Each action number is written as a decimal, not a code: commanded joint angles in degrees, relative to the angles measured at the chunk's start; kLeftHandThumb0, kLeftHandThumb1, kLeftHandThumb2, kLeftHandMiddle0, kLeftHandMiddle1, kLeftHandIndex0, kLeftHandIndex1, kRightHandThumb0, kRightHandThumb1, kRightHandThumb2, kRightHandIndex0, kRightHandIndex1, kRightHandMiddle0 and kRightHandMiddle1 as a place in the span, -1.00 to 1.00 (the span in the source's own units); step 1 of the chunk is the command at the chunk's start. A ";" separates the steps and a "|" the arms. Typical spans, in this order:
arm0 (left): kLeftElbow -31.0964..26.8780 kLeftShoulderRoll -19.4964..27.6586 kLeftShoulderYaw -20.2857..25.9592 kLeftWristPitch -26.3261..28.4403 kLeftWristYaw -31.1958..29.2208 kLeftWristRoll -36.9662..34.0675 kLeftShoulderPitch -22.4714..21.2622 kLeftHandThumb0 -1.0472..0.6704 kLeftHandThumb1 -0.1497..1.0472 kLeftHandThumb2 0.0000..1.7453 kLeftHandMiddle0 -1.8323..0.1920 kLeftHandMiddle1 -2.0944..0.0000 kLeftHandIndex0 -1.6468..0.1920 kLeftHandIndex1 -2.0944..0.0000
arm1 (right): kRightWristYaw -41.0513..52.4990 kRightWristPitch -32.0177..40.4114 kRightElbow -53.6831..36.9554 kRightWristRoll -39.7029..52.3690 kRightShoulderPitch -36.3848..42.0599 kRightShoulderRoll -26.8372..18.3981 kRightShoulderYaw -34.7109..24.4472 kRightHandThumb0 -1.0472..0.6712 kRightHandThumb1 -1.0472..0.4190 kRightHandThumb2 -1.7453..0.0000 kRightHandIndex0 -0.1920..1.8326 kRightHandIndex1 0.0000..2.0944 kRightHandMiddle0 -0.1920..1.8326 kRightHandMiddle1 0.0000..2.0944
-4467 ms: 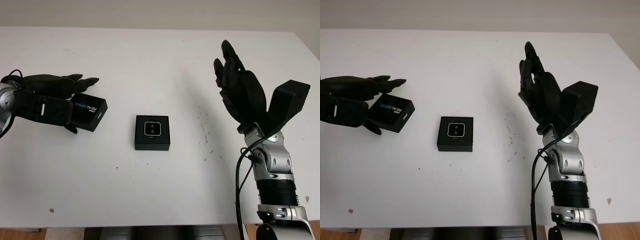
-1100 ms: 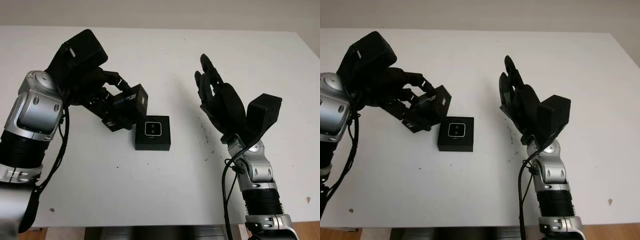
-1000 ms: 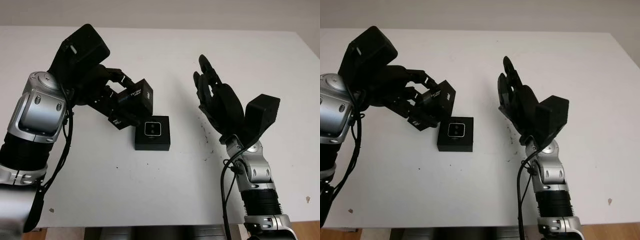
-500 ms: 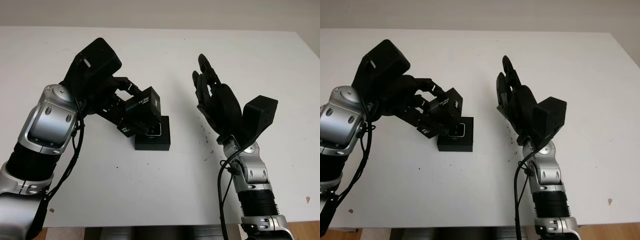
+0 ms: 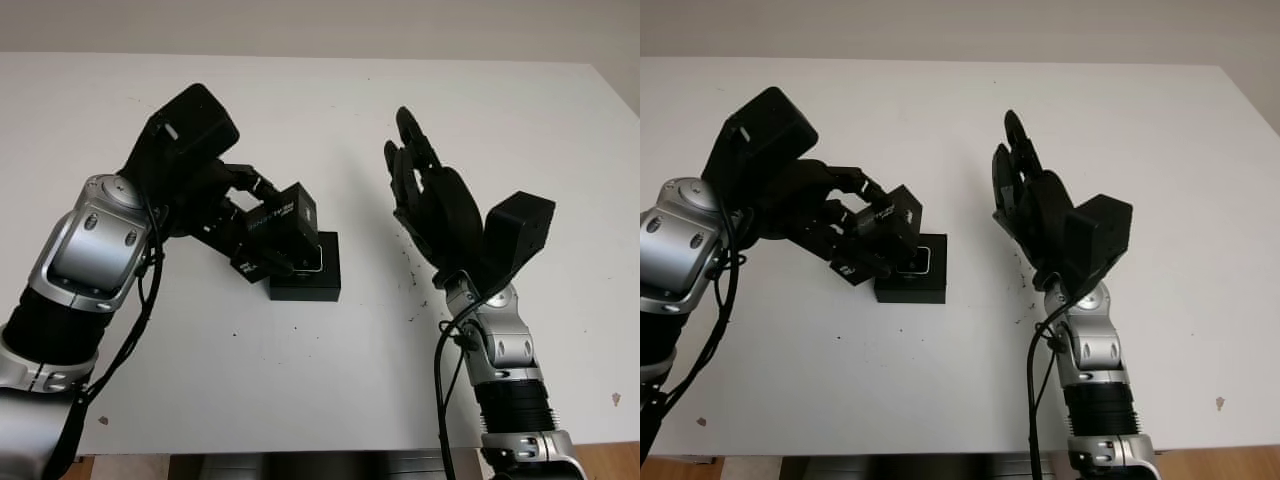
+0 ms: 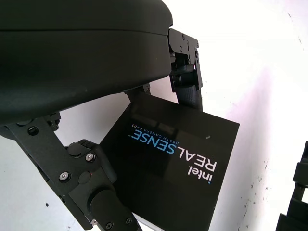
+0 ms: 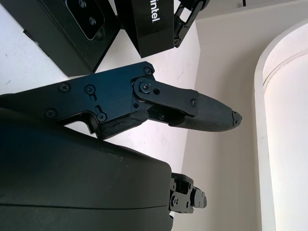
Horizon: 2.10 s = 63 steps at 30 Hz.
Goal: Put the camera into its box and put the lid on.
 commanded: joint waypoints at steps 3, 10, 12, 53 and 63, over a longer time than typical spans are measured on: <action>-0.59 0.92 -0.13 -3.06 0.59 -0.06 1.40 -0.15 1.00 -0.78 0.54 -0.70 0.61 -0.59 | 0.03 -1.04 0.25 0.00 0.56 0.20 -0.08 -0.61 -1.00 0.28 -0.88 -0.94 -0.87 -0.93; 0.88 -0.23 0.55 -5.02 2.09 -0.44 1.85 -0.13 1.00 -0.75 0.57 -0.66 0.64 -0.57 | 0.28 -1.90 1.07 0.27 0.53 0.24 -0.27 -0.60 -1.00 0.28 -0.88 -0.95 -0.87 -0.94; 1.26 -0.28 0.06 -6.30 1.94 -0.46 2.11 -0.14 1.00 -0.74 0.58 -0.65 0.65 -0.56 | 0.13 -1.83 1.18 0.20 0.41 0.28 -0.21 -0.60 -1.00 0.27 -0.88 -0.95 -0.87 -0.94; -5.78 -2.72 -7.70 -7.44 0.12 -1.91 4.70 -0.30 1.00 -0.65 0.88 -0.29 0.95 -0.42 | -0.47 -3.34 3.18 0.24 0.37 1.53 -0.20 -0.60 -1.00 0.31 -0.89 -0.95 -0.88 -0.95; -8.51 1.09 -12.05 -4.58 -7.20 -2.94 0.52 -0.38 1.00 -0.63 0.97 0.80 1.00 0.82 | -0.77 -4.16 4.05 -0.24 -0.21 1.68 -0.08 -0.60 -1.00 0.30 -0.88 -0.95 -0.87 -0.94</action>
